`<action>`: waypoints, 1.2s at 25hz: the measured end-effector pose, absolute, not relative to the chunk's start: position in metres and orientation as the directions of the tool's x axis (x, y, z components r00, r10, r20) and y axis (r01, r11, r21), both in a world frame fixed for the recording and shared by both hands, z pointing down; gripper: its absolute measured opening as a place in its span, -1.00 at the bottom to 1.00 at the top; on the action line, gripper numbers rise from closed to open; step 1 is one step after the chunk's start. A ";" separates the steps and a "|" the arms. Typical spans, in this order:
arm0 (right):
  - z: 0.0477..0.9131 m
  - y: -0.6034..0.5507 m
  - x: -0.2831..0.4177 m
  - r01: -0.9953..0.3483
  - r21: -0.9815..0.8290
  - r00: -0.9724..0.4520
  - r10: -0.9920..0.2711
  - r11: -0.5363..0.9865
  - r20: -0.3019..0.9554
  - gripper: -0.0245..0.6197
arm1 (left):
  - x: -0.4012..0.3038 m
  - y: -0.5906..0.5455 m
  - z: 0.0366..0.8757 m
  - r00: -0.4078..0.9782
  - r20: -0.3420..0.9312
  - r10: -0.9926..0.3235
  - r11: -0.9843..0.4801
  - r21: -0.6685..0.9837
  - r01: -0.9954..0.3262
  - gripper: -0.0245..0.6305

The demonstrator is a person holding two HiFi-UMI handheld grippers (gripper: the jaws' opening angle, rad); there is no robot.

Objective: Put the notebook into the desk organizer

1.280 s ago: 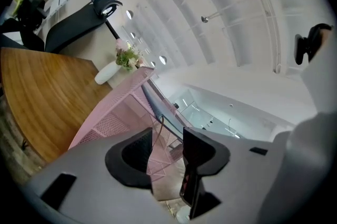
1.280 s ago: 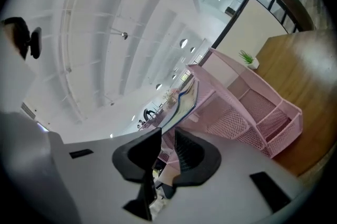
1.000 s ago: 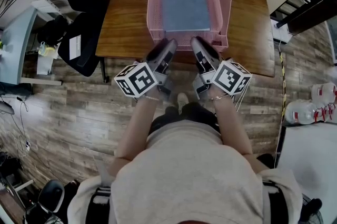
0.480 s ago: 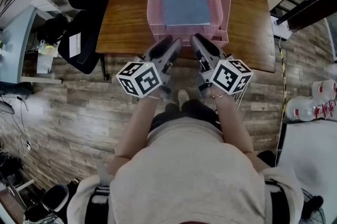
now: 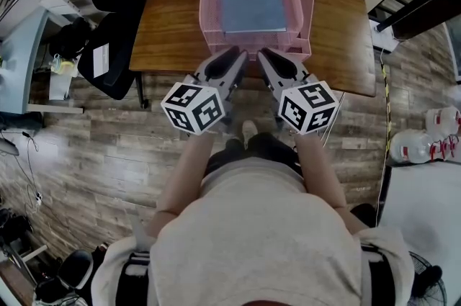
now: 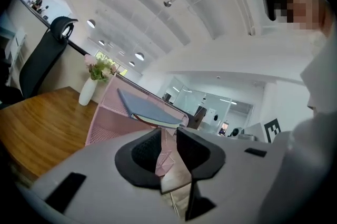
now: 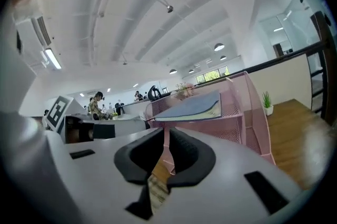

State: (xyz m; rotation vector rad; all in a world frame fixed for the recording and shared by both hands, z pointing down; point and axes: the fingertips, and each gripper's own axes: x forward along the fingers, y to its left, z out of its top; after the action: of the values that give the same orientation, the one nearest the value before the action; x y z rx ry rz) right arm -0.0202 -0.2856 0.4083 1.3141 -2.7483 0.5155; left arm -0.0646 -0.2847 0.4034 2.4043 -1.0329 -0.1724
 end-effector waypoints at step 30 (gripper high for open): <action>0.415 -0.285 -0.024 -0.755 -0.225 -0.655 -0.723 0.616 0.219 -0.90 | -0.048 -0.286 0.422 0.717 0.228 -0.659 -0.642 0.326 -0.694 -0.89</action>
State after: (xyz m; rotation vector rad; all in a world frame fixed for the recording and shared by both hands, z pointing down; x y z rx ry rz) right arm -0.0243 -0.2851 0.4153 1.2517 -2.7271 0.4551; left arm -0.0481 -0.2863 0.4223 2.5326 -1.0457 0.1236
